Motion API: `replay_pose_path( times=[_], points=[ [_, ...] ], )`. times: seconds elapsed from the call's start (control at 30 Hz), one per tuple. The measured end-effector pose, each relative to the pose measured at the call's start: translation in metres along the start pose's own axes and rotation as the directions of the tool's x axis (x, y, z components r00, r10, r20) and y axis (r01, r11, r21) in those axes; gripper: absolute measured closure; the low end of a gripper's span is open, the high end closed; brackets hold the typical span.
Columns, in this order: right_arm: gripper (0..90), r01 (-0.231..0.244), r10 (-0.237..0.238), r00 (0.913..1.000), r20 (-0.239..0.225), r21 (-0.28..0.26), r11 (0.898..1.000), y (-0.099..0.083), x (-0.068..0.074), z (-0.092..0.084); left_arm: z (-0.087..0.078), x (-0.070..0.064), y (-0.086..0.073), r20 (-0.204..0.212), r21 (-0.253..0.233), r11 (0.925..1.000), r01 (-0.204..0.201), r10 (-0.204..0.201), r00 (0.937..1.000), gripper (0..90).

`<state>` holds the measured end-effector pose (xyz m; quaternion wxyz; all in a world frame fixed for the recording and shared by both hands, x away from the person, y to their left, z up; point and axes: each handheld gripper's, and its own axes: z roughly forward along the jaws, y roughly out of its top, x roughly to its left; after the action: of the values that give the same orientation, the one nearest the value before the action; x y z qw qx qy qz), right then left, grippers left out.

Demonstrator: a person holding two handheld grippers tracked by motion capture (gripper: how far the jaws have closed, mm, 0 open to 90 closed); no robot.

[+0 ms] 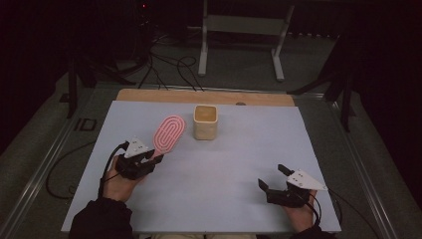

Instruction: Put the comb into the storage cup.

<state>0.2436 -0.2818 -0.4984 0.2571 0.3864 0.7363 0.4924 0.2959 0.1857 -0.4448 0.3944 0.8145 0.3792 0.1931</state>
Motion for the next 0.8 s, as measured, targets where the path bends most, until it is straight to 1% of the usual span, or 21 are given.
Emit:
replay_pose_path(
  times=[0.1,0.2,0.3,0.37,0.43,0.47,0.53,0.6,0.63,0.67,0.8],
  points=[
    [9.4,-0.006,0.006,1.0,-0.001,0.004,1.0,0.0,-0.001,0.0,0.002,-0.002,0.0,0.003,0.005,1.0,-0.007,0.007,1.0,69.9],
    [9.4,-0.021,0.021,0.9997,-0.013,-0.007,1.0,0.002,-0.002,0.0,0.002,-0.004,0.0,0.018,-0.009,0.9999,-0.01,0.011,0.9998,69.9],
    [9.4,-0.034,0.034,0.999,-0.03,-0.009,0.999,0.006,-0.004,0.001,0.002,-0.006,0.001,0.02,-0.017,0.9998,-0.012,0.013,0.9997,69.9],
    [9.4,-0.042,0.042,0.998,-0.046,-0.008,0.999,0.011,-0.004,0.002,0.001,-0.007,0.001,0.019,-0.021,0.9996,-0.019,0.02,0.9996,69.9],
    [9.4,-0.049,0.048,0.9974,-0.053,-0.015,0.999,0.018,-0.005,0.002,0.001,-0.008,0.001,0.017,-0.029,0.9994,-0.017,0.017,0.9997,69.9],
    [9.4,-0.056,0.055,0.9967,-0.06,-0.023,0.998,0.025,-0.005,0.004,0.0,-0.008,0.001,0.013,-0.031,0.9993,-0.019,0.019,0.9997,69.9],
    [9.4,-0.056,0.055,0.9967,-0.06,-0.023,0.998,0.025,-0.005,0.004,0.0,-0.008,0.002,0.011,-0.034,0.9992,-0.02,0.02,0.9997,69.8],
    [9.1,-0.068,0.066,0.9952,-0.073,-0.028,0.997,0.035,-0.004,0.007,-0.001,-0.009,0.002,0.008,-0.041,0.999,-0.019,0.019,0.9998,69.9],
    [8.6,-0.071,0.069,0.9945,-0.079,-0.029,0.997,0.037,-0.004,0.009,-0.001,-0.01,0.002,0.007,-0.042,0.999,-0.017,0.018,0.9998,69.9],
    [8.0,-0.088,0.086,0.9926,-0.085,-0.019,0.996,0.041,-0.004,0.012,-0.001,-0.01,0.002,0.01,-0.044,0.9989,-0.016,0.017,0.9998,69.9],
    [7.5,-0.088,0.087,0.9921,-0.09,-0.001,0.996,0.045,-0.002,0.017,-0.001,-0.012,0.002,0.01,-0.053,0.9985,-0.016,0.016,0.9998,69.9]
  ],
)
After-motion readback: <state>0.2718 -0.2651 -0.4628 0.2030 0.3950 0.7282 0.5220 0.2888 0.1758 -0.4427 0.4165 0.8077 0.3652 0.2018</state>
